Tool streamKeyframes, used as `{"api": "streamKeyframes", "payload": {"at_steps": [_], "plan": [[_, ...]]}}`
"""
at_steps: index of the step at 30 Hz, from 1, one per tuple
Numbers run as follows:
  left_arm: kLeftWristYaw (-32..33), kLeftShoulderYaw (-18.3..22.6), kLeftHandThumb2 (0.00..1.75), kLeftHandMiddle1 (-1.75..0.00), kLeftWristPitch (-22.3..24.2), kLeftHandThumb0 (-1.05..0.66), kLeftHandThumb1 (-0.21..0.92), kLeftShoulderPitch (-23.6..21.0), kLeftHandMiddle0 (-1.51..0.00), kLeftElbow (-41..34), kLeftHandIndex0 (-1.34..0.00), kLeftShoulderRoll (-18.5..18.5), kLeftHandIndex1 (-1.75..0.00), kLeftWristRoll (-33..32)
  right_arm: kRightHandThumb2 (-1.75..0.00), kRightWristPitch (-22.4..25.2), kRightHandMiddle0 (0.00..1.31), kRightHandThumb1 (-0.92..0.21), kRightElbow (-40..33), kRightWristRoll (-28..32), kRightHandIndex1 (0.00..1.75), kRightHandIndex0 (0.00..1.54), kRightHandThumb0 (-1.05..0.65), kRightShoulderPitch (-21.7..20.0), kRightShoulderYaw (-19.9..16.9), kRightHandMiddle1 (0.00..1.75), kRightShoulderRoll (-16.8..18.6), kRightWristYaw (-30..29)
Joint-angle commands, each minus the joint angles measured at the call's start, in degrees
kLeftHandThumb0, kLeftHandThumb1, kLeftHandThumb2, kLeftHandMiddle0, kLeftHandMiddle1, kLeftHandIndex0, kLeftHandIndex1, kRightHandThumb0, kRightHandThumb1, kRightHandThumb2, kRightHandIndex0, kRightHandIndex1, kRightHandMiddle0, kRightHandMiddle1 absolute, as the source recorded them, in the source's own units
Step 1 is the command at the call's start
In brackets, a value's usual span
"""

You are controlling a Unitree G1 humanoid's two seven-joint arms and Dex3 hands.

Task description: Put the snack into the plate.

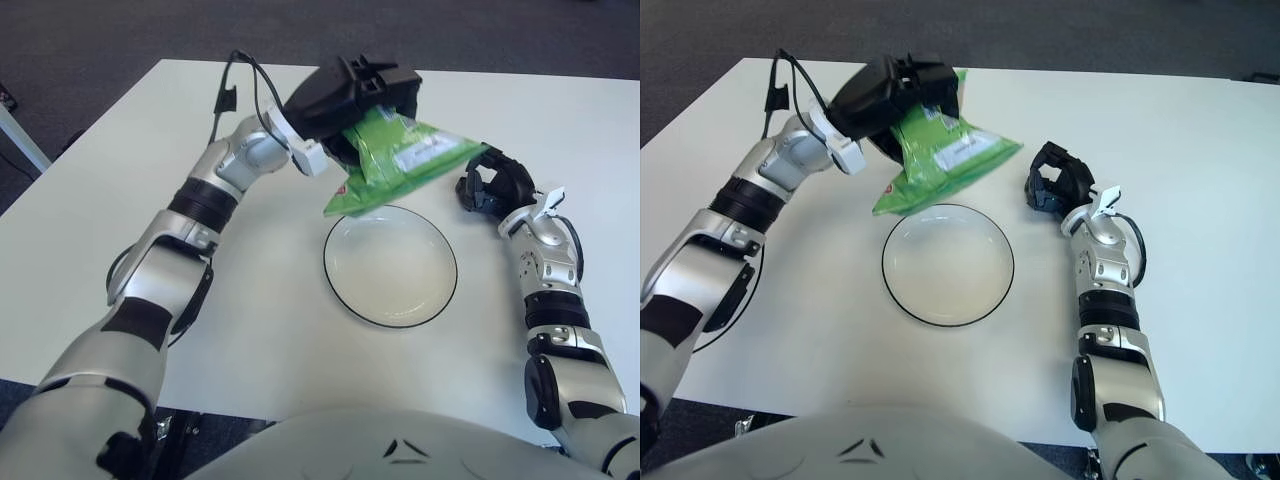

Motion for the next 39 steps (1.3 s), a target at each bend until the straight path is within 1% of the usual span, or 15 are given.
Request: {"api": "streamKeyframes", "payload": {"at_steps": [1, 6, 12, 17, 20, 26, 32, 36, 39], "plan": [[-3.1, 0.3, 1.72, -1.68, -0.1, 0.00, -0.06, 1.4, -0.91, -1.6, -0.66, -0.3, -1.75, -1.7, -1.32, 2.8, 0.62, -0.31, 2.7, -1.1, 1.75, 1.31, -0.48, 3.1, 1.1, 1.75, 0.5, 0.4], [-7.5, -0.1, 1.72, -1.69, -0.6, 0.00, -0.06, 1.9, -0.91, -2.8, -0.66, -0.4, -1.75, -3.0, -1.33, 3.0, 0.62, -0.31, 2.3, -1.1, 1.75, 1.30, -0.48, 3.2, 1.1, 1.75, 0.6, 0.1], [-13.1, -1.2, 1.73, -1.70, 0.0, 0.00, -0.06, 2.2, -0.91, -4.3, -0.67, -0.7, -1.75, -4.2, -1.32, 4.5, 0.62, -0.32, 0.0, -0.6, 1.75, 1.26, -0.48, 3.8, 0.8, 1.75, 1.2, -1.0], [-17.2, -2.3, 1.74, -1.70, -1.0, 0.00, -0.07, 2.1, -0.91, -3.1, -0.67, -1.3, -1.75, -5.8, -1.31, 5.3, 0.61, -0.32, -1.2, -0.4, 1.75, 1.23, -0.48, 3.9, 0.8, 1.75, 1.4, -1.2], [-18.7, -3.3, 1.74, -1.69, -2.1, 0.00, -0.07, 1.7, -0.92, -1.4, -0.67, -1.9, -1.75, -5.2, -1.30, 4.9, 0.61, -0.33, 0.4, -0.4, 1.75, 1.23, -0.48, 2.8, 0.8, 1.75, 1.3, -0.5], [-20.2, -4.0, 1.73, -1.67, -3.5, 0.00, -0.06, 1.5, -0.92, -0.2, -0.67, -2.8, -1.75, -3.9, -1.30, 4.2, 0.61, -0.33, 1.8, -0.3, 1.75, 1.22, -0.48, 2.2, 0.5, 1.75, 1.2, 0.3], [-19.6, -4.1, 1.70, -1.67, -5.0, 0.00, -0.04, 1.6, -0.91, 0.7, -0.65, -3.5, -1.75, -1.3, -1.30, 4.6, 0.60, -0.33, 2.2, 0.3, 1.75, 1.21, -0.48, 1.9, 0.2, 1.75, 1.2, 1.4], [-18.8, -4.1, 1.68, -1.66, -5.4, 0.00, -0.03, 3.0, -0.90, 0.6, -0.64, -4.0, -1.75, 0.3, -1.29, 4.4, 0.60, -0.34, 2.8, 0.5, 1.75, 1.21, -0.48, 1.7, 0.3, 1.75, 0.9, 2.3], [-16.9, -5.0, 1.67, -1.65, -5.6, 0.00, -0.02, 4.3, -0.90, 2.6, -0.63, -4.9, -1.75, 3.3, -1.29, 4.1, 0.60, -0.34, 3.7, 0.1, 1.75, 1.20, -0.48, 1.4, 0.3, 1.75, 0.4, 2.7]]}}
